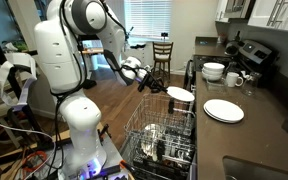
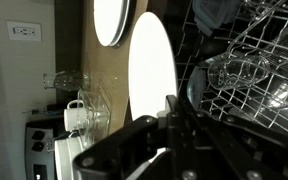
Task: Remove one plate from the pile on the right and put it in the dishwasher
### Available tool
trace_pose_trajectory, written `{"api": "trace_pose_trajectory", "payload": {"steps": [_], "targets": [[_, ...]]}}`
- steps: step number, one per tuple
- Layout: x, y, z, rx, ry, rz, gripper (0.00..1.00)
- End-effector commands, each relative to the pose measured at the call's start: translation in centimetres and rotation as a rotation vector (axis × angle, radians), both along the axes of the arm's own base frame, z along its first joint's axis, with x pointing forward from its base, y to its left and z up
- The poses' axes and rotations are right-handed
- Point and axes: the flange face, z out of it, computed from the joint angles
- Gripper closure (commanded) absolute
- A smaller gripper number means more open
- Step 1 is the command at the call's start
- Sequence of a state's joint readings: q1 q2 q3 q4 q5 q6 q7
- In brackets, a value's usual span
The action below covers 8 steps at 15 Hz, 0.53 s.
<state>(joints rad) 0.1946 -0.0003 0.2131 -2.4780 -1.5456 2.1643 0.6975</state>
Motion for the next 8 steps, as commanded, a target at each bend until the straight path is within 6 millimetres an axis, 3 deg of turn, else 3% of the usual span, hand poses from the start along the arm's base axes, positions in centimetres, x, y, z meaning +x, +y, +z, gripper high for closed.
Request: {"api": "trace_pose_trajectory", "payload": {"steps": [1,8], "targets": [[-1.32,0.97,1.15,0.003,-0.019,0.035,0.98],[-2.23,1.94,1.09,0.046,0.011,0.077,0.98]]}}
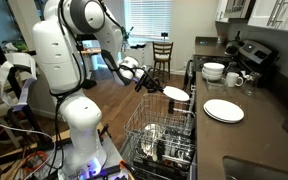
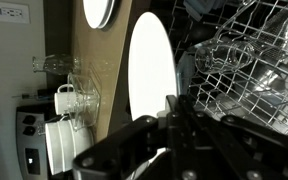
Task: Remove one plate from the pile on the right and put it in the dishwasher
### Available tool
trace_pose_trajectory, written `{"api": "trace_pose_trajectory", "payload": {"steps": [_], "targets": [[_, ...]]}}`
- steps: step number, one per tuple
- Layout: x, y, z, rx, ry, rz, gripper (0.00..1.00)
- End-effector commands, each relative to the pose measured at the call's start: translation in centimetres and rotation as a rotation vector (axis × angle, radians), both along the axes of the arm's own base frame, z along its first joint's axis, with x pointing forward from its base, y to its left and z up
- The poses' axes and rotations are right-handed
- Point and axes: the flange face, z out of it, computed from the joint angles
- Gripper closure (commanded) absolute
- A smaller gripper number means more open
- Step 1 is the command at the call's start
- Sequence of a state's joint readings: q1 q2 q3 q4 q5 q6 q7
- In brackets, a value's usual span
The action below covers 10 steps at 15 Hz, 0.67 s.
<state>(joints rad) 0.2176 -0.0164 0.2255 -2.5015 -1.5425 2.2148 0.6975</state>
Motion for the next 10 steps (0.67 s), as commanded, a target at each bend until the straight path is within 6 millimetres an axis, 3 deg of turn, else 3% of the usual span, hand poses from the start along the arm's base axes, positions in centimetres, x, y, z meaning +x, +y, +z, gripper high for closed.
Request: {"api": "trace_pose_trajectory", "payload": {"steps": [1,10], "targets": [[-0.86,0.11,1.38,0.027,-0.001,0.019,0.98],[-1.13,-0.13,1.37,0.118,0.047,0.031,0.98]]}}
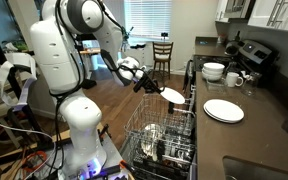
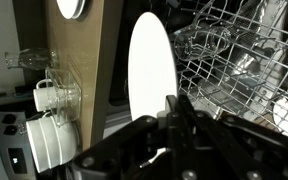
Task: Remove one plate from the pile on the right and put it in the dishwasher
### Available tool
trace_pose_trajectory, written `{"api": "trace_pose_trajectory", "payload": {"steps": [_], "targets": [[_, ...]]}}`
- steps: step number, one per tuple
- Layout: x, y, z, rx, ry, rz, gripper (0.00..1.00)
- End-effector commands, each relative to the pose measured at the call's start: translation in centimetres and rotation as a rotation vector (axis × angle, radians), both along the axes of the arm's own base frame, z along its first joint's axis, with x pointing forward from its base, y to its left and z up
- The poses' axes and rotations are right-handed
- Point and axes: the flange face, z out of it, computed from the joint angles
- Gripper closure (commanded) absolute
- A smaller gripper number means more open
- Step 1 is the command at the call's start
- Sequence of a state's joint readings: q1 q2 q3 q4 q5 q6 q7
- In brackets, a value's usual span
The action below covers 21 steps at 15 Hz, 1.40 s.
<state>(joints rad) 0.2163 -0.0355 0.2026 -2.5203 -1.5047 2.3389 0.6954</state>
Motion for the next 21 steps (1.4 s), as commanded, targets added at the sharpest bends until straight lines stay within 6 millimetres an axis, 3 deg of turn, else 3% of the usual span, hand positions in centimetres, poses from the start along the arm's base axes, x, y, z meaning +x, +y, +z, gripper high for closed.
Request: {"api": "trace_pose_trajectory", "payload": {"steps": [1,10,21], "targets": [[-0.4,-0.6,1.5,0.020,0.009,0.007,0.98],[0.1,-2.3,2.0,0.176,0.111,0.043,0.98],[2.2,-7.5,3.7,0.398,0.159,0.091,0.98]]}}
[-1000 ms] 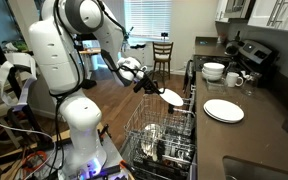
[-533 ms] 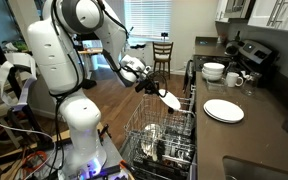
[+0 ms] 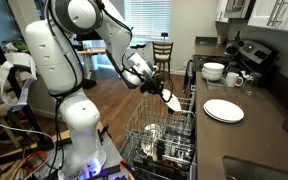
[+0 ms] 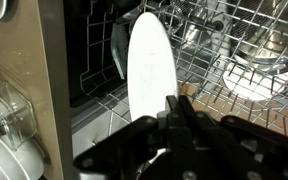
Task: Remove one plate from the pile on the right and put it in the dishwasher
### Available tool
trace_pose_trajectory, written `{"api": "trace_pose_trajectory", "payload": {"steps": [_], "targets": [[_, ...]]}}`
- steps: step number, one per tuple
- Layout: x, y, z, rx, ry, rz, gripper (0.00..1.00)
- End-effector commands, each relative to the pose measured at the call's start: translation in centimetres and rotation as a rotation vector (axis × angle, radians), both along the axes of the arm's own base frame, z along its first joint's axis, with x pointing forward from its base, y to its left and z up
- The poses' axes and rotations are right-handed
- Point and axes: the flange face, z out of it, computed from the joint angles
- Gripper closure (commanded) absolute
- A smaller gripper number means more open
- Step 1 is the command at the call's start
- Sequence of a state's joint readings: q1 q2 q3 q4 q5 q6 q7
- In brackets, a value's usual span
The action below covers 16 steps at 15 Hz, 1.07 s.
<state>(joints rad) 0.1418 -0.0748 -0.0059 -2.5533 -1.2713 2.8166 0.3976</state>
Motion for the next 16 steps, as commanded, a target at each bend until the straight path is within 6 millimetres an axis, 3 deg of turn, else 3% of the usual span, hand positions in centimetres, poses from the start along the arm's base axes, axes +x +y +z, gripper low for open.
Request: {"api": "trace_pose_trajectory", "payload": {"steps": [1,5,8,13,16], "targets": [[0.5,-1.7,1.6,0.081,-0.013,0.053,0.98],[1.4,-3.2,1.0,0.196,-0.003,0.078,0.98],[1.6,-3.4,-1.1,0.273,0.031,0.061,0.98],[1.0,-1.5,-5.1,0.351,0.106,0.043,0.98],[1.0,0.1,-6.2,0.374,0.143,0.045,0.98]]}}
